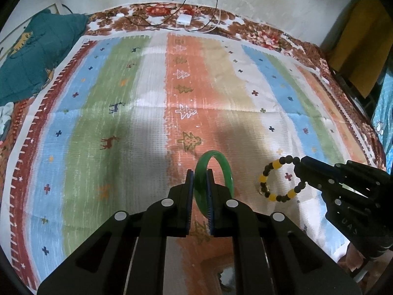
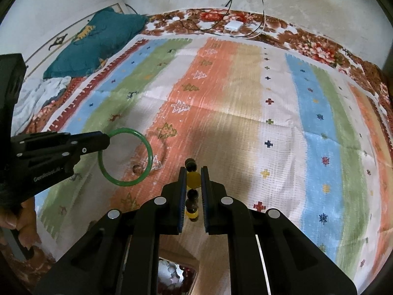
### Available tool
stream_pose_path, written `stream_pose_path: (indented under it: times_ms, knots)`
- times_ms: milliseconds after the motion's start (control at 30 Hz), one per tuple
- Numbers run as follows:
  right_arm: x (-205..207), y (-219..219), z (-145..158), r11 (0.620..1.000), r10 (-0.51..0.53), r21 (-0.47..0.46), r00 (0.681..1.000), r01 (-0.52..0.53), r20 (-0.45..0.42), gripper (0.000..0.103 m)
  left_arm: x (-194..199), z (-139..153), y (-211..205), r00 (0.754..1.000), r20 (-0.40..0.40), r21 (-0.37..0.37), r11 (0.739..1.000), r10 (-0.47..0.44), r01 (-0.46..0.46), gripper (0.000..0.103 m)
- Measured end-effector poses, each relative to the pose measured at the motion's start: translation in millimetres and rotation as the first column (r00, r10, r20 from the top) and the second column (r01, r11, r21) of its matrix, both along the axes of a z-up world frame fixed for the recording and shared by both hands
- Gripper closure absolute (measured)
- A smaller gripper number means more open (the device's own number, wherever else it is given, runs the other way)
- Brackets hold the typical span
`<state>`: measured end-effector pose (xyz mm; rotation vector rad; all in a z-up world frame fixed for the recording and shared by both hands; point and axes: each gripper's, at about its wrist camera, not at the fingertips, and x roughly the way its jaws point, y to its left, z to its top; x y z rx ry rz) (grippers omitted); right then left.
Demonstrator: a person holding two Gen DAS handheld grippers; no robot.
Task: Organize jewelry
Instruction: 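Lift and carry the jade bangle and yellow-black bracelet toward the tin box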
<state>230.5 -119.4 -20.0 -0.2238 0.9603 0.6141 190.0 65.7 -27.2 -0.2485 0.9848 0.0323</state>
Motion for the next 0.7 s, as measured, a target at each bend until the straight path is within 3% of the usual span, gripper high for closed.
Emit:
stream_pose_path:
  times_ms: [700]
  knots:
    - [-43.0,-19.3,32.6,0.998,0.038,0.055,0.998,-0.041,0.056,0.091,-45.9,30.3,-21.0,0.997,0.072,-0.049,0.998,-0.036,0.039,0.094]
